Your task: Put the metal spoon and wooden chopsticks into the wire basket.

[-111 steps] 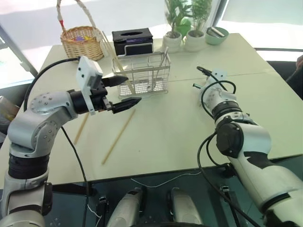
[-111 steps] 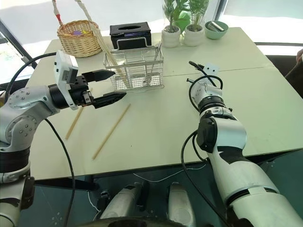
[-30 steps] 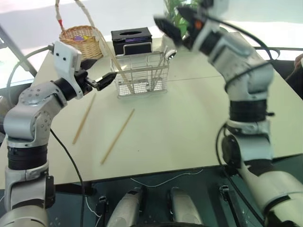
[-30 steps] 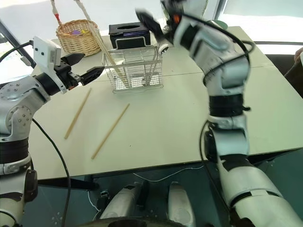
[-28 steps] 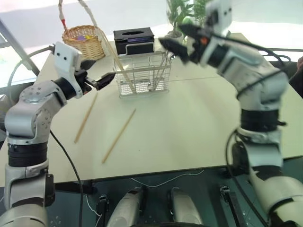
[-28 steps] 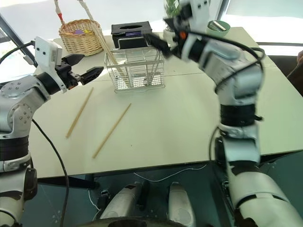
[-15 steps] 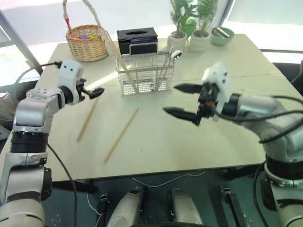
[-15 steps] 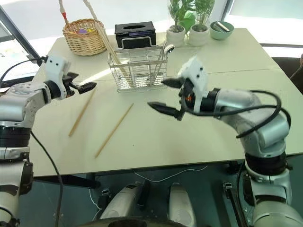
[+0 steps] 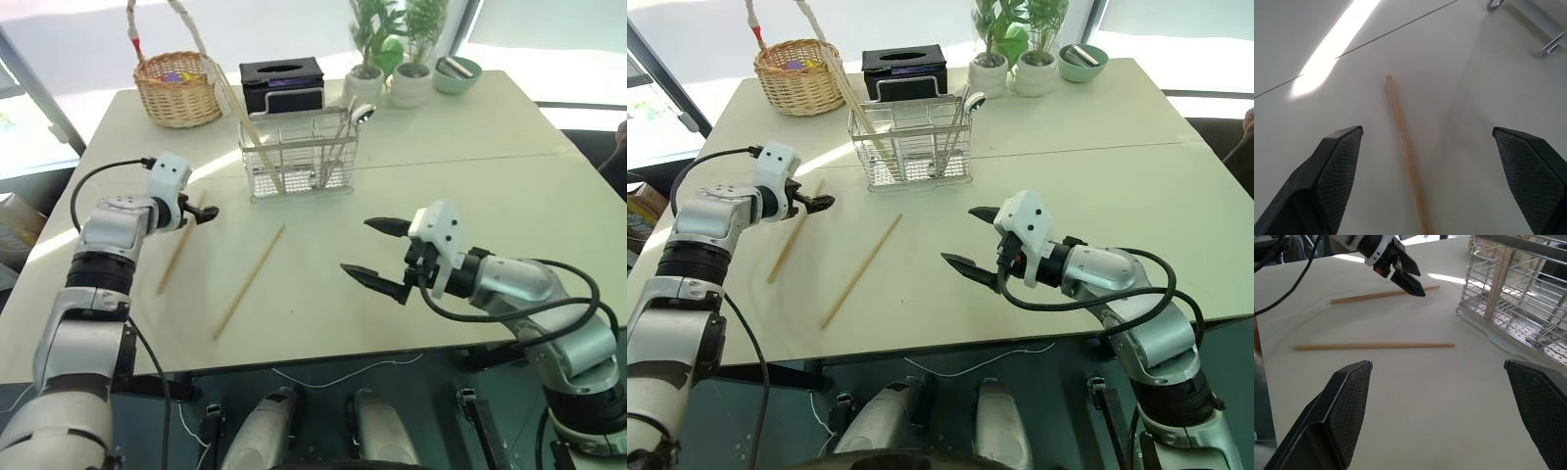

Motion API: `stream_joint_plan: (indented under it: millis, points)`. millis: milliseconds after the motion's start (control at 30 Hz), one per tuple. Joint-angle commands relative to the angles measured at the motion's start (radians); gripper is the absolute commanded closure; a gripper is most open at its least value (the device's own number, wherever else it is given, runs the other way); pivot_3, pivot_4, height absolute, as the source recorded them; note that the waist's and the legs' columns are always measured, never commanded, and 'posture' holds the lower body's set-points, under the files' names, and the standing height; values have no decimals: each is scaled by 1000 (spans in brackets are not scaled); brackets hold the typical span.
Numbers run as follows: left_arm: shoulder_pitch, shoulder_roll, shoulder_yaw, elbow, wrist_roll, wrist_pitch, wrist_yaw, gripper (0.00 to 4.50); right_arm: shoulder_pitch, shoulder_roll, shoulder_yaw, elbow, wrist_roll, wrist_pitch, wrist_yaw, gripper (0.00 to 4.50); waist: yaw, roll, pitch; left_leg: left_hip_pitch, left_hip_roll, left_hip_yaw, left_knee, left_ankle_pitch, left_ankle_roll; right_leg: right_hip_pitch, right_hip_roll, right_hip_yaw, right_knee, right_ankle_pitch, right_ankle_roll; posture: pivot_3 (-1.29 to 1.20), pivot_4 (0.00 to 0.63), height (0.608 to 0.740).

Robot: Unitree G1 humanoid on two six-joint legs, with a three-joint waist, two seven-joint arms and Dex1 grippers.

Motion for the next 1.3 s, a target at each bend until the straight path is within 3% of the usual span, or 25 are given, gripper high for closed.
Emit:
stream_joint_plan:
  millis: [33, 533, 800, 867, 1133, 1300]
  points:
    - [-54, -1, -7, 73, 39, 3, -4, 0, 7, 14, -24, -28, 5, -20, -19, 36, 1, 0, 0, 0, 0, 0, 0, 0, 0, 0, 0, 0, 0, 0, 0, 0, 150, 725]
    - [-153, -84, -31, 308, 126, 13, -7, 0, 47, 26, -17, -49, -2, -30, -56, 36, 23, -2, -2, 2, 0, -1, 3, 0, 0, 3, 0, -1, 0, 0, 0, 0, 150, 725]
    - [-163, -91, -5, 320, 120, 11, 11, 3767, 26, 28, -21, -31, 2, -30, -62, 0, 21, -2, -2, 3, 0, -1, 5, -1, -1, 5, 0, -2, 2, 0, 0, 0, 150, 725]
    - [-164, -91, 5, 319, 114, 21, 16, 4441, 22, 26, -20, -28, 3, -31, -57, 0, 18, -1, -2, 3, 0, -1, 5, -1, -1, 5, 0, -2, 2, 0, 0, 0, 150, 725]
    - [-163, -76, 55, 305, 102, 30, 74, 4441, 19, 14, -35, -22, 12, -25, -36, 0, 15, -2, -2, 2, 0, -1, 5, -1, -1, 4, 0, -1, 2, 0, 0, 0, 150, 725]
    - [-165, -56, 177, 252, 49, -166, 199, 4441, 27, 8, -46, -10, 7, -31, -27, 0, 3, -3, -2, 1, 0, -1, 5, -1, 0, 3, 0, -2, 2, 0, 0, 0, 150, 725]
